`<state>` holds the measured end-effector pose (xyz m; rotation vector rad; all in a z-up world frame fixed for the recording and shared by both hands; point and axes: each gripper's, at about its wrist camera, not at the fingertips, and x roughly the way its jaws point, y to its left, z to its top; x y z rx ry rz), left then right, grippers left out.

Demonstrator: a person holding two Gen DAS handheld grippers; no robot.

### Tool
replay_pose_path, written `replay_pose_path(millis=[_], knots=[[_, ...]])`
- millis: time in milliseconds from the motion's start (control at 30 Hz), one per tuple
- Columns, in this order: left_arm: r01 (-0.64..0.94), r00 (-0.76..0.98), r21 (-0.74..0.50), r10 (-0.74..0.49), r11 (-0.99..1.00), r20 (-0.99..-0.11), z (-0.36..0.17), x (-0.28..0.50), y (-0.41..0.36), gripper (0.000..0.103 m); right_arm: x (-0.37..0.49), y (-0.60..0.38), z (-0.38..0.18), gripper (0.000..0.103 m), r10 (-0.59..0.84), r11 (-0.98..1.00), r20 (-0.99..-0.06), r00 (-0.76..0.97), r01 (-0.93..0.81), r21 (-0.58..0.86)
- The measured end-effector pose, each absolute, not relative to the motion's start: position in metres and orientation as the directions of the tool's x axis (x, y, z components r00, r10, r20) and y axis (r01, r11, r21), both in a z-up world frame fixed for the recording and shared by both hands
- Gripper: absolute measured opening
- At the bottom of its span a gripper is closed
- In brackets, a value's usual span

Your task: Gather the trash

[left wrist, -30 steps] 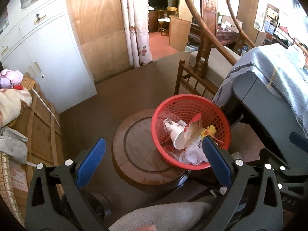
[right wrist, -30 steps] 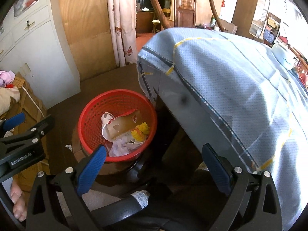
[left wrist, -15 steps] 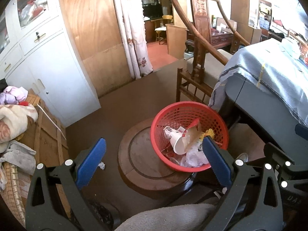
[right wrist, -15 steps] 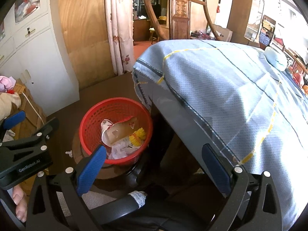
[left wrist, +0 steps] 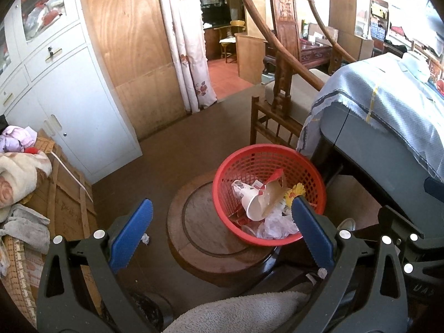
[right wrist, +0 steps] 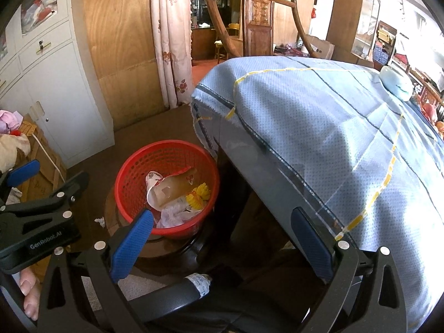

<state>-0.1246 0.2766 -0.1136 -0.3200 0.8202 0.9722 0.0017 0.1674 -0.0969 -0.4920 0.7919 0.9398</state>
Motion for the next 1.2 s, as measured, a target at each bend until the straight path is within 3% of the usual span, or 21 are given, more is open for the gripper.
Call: replay_pose_path(millis=[1200], knots=[[-0.825, 0.301, 0.110, 0.596, 0.554, -0.744, -0.1166, -0.1231, 0.2728, 0.096, 0.0021, 0.1656, -0.0967, 0.098, 0.525, 0.522, -0.775, 0.350, -0.852, -0.031]])
